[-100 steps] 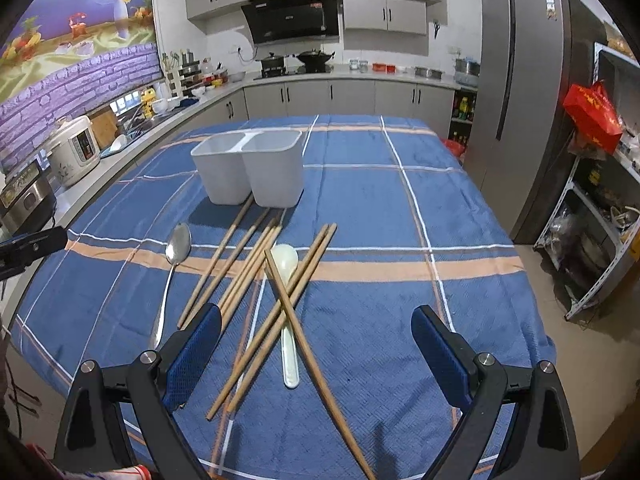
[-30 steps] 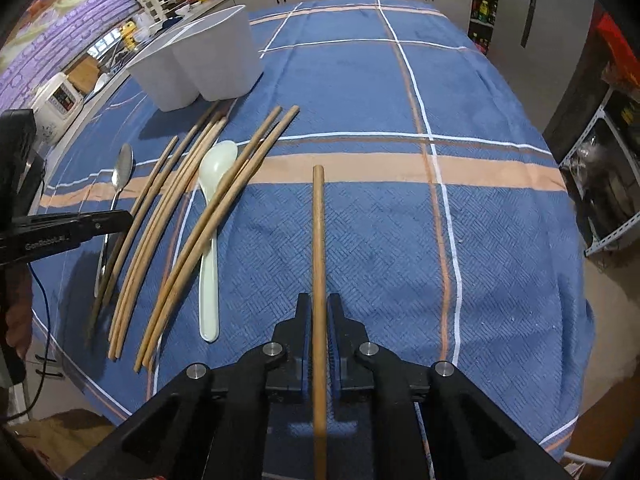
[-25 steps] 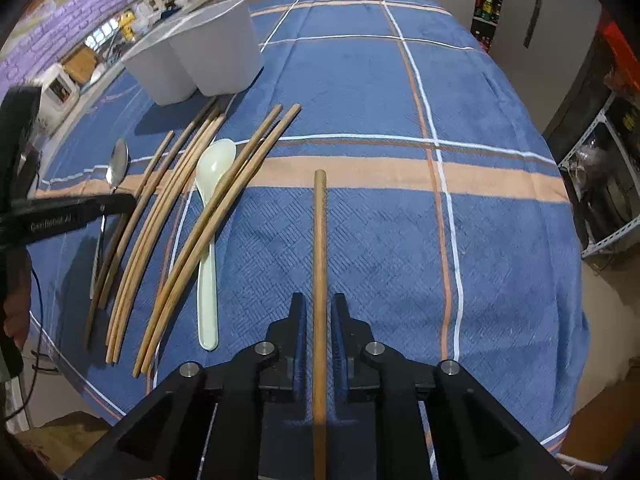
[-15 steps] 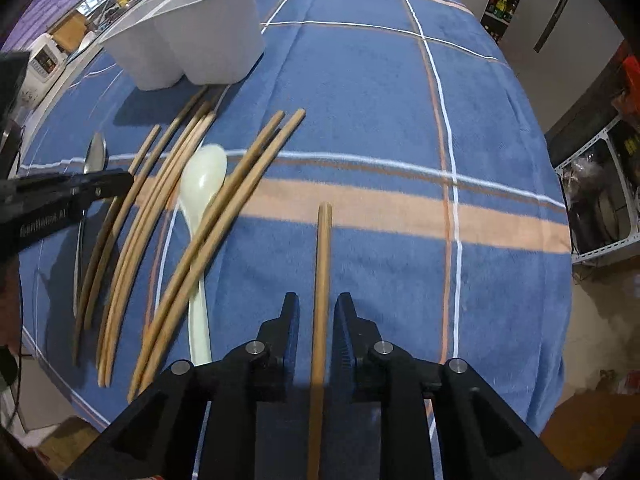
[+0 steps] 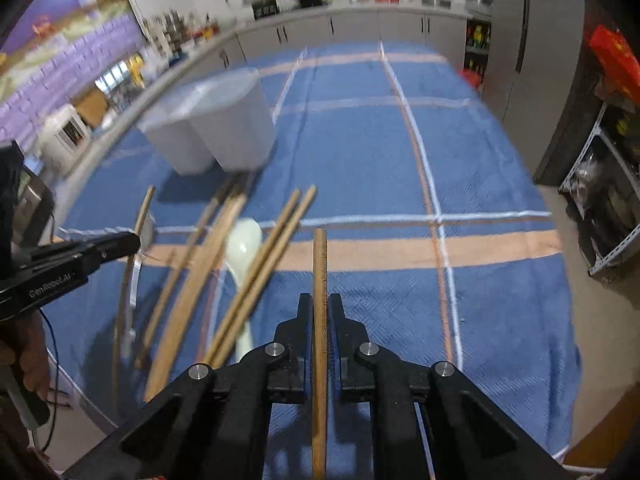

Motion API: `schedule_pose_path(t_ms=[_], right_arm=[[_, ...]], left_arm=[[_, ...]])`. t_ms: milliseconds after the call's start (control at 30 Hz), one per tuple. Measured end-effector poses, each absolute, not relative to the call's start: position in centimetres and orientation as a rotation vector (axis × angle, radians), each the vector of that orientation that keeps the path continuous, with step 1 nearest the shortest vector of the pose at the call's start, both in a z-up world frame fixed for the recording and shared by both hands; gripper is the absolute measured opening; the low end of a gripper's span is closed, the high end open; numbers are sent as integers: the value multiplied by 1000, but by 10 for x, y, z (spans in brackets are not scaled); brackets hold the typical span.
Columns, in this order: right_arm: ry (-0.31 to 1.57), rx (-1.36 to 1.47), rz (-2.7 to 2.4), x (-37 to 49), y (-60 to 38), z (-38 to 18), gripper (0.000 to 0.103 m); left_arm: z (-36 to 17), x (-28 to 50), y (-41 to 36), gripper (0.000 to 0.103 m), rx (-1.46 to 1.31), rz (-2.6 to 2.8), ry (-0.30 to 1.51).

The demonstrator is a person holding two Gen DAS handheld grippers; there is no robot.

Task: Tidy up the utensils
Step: 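Lift the chopstick with the right gripper and carry it over the caddy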

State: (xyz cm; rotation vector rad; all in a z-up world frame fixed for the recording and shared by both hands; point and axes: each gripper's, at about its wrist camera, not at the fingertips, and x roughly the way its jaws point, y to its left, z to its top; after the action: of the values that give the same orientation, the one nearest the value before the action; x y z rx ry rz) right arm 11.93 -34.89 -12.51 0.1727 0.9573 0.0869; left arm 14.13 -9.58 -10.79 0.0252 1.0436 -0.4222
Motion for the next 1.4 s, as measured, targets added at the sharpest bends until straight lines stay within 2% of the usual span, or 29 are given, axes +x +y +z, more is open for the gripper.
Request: schedule_pose_path(t_ms=[367, 800, 1133, 1400], right_arm=[[761, 207, 91, 66, -343, -68, 7], [636, 138, 116, 38, -314, -27, 7], [546, 131, 129, 45, -305, 6, 7], [453, 112, 141, 82, -297, 48, 7]], left_arm=[[-47, 83, -69, 6, -53, -415, 813], [-12, 41, -45, 6, -83, -409, 683], [27, 39, -34, 6, -114, -437, 596], [66, 83, -25, 6, -128, -413, 491]])
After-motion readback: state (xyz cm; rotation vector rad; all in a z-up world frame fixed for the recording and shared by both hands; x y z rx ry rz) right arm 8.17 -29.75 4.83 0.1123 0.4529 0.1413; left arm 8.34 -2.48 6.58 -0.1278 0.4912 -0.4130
